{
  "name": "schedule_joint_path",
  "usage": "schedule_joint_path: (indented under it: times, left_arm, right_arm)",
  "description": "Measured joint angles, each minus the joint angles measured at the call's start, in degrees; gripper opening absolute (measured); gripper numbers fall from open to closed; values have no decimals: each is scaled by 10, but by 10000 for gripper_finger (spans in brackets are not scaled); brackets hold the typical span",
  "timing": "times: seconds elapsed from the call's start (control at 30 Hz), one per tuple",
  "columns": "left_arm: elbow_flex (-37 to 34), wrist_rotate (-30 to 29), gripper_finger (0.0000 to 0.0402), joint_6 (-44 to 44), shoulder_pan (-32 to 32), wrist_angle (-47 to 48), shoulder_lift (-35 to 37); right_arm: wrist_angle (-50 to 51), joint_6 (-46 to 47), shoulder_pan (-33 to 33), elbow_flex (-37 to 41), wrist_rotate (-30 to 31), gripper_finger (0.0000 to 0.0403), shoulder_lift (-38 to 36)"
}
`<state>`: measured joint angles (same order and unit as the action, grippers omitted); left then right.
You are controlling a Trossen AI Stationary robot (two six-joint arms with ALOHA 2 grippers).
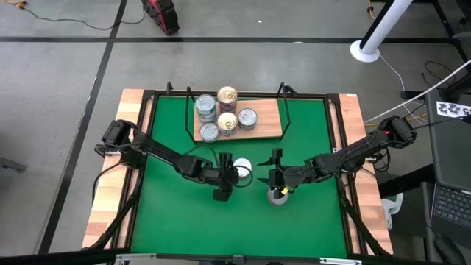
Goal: Stack canned seafood by type on shelf
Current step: Stack the red tuna can on top of the red tuna can on the shelf
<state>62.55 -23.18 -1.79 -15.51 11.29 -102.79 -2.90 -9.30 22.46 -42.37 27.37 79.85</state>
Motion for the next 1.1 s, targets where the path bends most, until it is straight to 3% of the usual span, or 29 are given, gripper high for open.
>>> schedule_joint_path:
  times: [0.6,1.1]
  left_arm:
    - [-32,4,231,-46,19,-81,-64]
    - [-32,-10,59,-73,28,-81,-63]
  right_arm:
    - [0,0,0,0,0,262,0]
    - [0,0,0,0,0,262,0]
